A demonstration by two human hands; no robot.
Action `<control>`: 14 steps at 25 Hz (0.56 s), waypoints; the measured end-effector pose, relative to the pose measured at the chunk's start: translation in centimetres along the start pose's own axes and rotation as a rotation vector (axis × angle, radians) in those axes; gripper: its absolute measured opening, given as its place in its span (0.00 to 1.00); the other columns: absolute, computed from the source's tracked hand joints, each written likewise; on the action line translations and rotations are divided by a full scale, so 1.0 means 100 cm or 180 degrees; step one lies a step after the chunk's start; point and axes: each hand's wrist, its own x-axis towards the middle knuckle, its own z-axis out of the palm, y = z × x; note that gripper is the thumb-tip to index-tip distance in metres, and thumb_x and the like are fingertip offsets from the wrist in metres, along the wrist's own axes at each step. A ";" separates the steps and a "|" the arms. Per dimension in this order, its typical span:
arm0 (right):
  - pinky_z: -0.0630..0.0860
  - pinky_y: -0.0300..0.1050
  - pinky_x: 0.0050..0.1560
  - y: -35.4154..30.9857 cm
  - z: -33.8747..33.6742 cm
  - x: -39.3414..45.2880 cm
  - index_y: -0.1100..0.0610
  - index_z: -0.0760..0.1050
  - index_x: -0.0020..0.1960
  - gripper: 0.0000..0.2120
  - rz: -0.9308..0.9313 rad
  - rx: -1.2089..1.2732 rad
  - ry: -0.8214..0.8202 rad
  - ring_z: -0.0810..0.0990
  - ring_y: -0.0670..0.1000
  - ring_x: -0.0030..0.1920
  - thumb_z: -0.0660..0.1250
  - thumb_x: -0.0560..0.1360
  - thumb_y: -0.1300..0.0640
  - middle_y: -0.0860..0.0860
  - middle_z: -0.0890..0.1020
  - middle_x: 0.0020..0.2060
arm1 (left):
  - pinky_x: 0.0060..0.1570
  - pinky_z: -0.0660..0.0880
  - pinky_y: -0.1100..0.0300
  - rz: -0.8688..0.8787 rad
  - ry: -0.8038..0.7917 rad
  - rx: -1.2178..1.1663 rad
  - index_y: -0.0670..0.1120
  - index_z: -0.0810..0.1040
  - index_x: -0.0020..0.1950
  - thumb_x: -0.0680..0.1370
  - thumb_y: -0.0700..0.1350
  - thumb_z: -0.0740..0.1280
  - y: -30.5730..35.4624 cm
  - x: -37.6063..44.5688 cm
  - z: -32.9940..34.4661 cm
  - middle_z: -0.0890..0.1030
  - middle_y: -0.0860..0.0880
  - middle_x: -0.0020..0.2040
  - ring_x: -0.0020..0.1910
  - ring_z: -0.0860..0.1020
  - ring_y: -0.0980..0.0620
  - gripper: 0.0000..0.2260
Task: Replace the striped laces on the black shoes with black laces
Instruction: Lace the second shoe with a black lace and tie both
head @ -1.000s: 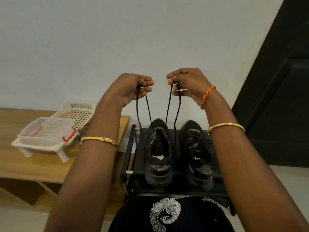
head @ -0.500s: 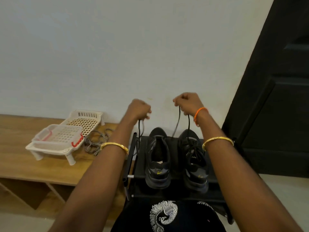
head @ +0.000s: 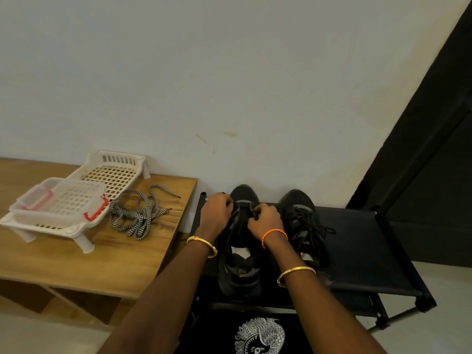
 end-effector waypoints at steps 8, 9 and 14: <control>0.69 0.41 0.48 0.011 0.014 -0.006 0.61 0.74 0.58 0.12 0.0048 0.0354 0.0529 0.76 0.56 0.49 0.64 0.75 0.60 0.56 0.70 0.58 | 0.38 0.72 0.59 -0.1385 0.0623 -0.0423 0.39 0.81 0.43 0.76 0.41 0.68 -0.015 -0.007 0.004 0.82 0.43 0.40 0.40 0.78 0.50 0.07; 0.70 0.41 0.48 0.011 0.012 -0.005 0.61 0.74 0.58 0.13 0.0089 0.0456 0.0485 0.75 0.55 0.48 0.65 0.74 0.60 0.56 0.71 0.56 | 0.39 0.74 0.58 -0.1413 0.0411 -0.0452 0.38 0.82 0.43 0.76 0.41 0.68 -0.016 -0.006 0.001 0.82 0.42 0.41 0.42 0.80 0.47 0.07; 0.67 0.39 0.29 -0.015 -0.036 -0.004 0.58 0.75 0.38 0.07 0.0537 0.1936 0.0065 0.71 0.50 0.30 0.65 0.74 0.58 0.51 0.74 0.30 | 0.36 0.73 0.57 -0.1571 -0.0214 -0.1265 0.37 0.78 0.35 0.77 0.42 0.66 0.005 0.005 -0.050 0.80 0.40 0.35 0.36 0.78 0.46 0.12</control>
